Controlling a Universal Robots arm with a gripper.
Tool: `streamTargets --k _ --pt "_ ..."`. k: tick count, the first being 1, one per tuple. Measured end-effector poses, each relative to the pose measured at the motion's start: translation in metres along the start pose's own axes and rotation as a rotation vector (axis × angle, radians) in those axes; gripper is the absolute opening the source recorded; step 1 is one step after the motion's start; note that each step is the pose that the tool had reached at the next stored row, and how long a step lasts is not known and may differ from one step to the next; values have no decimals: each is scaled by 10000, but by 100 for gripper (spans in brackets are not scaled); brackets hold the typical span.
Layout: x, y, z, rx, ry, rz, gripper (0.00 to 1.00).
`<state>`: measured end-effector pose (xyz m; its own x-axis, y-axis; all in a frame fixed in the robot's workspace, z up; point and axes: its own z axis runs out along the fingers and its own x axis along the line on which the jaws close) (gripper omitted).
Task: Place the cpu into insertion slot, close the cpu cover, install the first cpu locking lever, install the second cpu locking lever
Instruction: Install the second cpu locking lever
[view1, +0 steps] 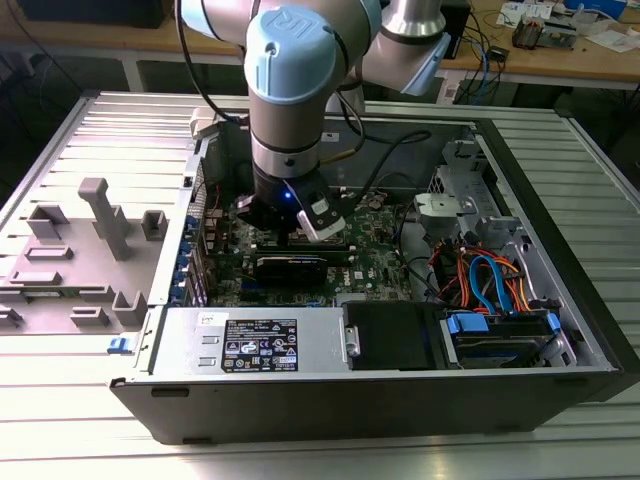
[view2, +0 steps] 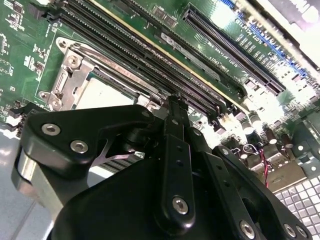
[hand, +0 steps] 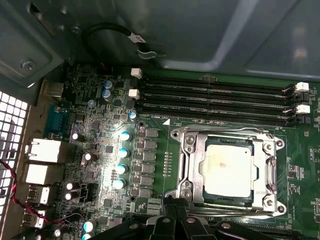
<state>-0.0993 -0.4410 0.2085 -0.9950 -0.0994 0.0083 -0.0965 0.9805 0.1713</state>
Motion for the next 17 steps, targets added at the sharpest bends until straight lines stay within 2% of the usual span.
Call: streamTargets --k 6,9,17 --pt "23 -1 15 -26 -2 -1 11" --pt "25 -3 35 -92 -6 0 11" --pt "23 0 65 -209 -25 -5 11"
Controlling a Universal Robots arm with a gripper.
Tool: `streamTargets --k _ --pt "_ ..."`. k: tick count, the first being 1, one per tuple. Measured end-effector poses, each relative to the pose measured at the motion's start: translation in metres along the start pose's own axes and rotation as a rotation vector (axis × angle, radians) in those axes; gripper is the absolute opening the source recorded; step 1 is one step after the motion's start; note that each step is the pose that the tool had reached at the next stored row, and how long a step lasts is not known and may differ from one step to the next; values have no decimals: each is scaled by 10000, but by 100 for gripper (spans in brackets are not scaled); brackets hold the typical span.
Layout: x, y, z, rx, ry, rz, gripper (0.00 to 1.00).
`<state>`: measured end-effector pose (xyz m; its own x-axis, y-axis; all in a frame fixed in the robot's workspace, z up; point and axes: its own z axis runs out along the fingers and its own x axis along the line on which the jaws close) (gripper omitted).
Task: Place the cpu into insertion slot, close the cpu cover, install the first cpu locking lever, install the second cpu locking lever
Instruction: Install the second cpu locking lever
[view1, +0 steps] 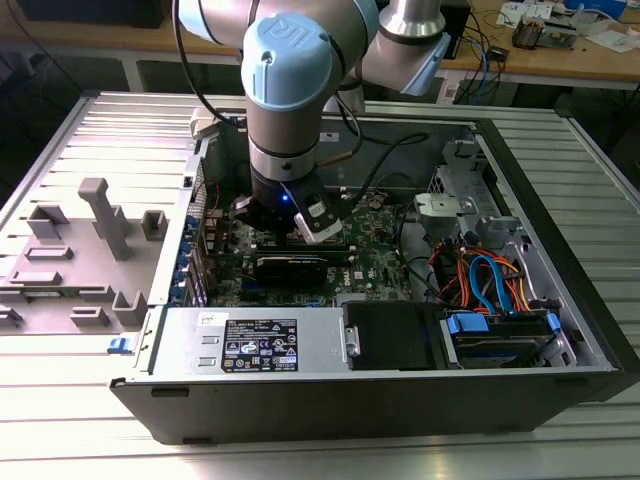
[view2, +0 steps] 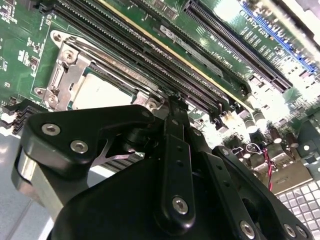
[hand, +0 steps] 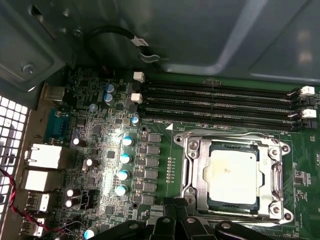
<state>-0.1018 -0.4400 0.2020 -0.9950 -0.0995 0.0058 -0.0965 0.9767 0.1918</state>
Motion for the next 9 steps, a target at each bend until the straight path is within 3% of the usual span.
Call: streamTargets --k 4,7,9 --pt "1 -1 9 0 5 0 11" --pt "1 0 7 180 23 6 11" --pt "1 0 7 231 26 6 11"
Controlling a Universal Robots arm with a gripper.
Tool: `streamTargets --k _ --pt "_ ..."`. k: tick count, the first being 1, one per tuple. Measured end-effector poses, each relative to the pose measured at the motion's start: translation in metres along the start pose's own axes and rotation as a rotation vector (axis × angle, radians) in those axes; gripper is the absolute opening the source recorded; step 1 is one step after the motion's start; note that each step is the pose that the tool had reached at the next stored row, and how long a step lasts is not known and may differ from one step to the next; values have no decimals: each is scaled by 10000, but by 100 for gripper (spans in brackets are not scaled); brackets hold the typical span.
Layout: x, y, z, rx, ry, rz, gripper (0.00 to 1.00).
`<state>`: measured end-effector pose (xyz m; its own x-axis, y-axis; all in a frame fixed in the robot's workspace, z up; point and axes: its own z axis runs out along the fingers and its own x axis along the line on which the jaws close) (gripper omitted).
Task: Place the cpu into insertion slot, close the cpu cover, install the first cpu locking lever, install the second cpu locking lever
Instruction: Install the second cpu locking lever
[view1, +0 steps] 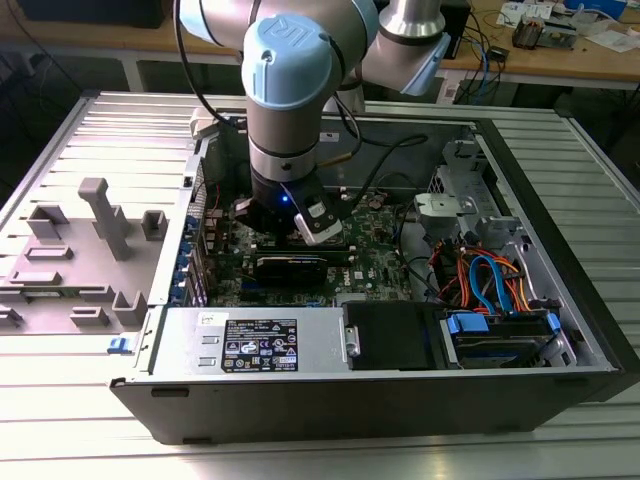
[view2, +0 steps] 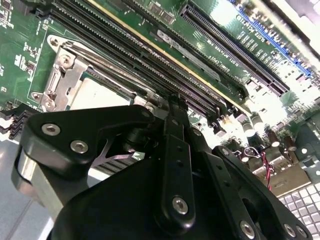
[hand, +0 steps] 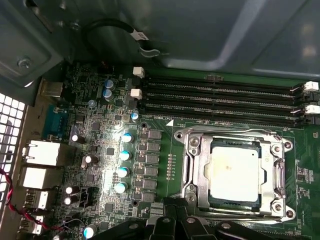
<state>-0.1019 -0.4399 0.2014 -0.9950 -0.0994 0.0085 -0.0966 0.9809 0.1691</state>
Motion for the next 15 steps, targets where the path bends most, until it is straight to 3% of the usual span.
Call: streamTargets --k 2,5,9,15 --pt "0 2 -7 3 1 0 11" --pt "2 22 -108 -3 3 1 11" --pt "3 36 -189 -2 4 2 11" --pt "2 37 -193 -6 4 1 11"
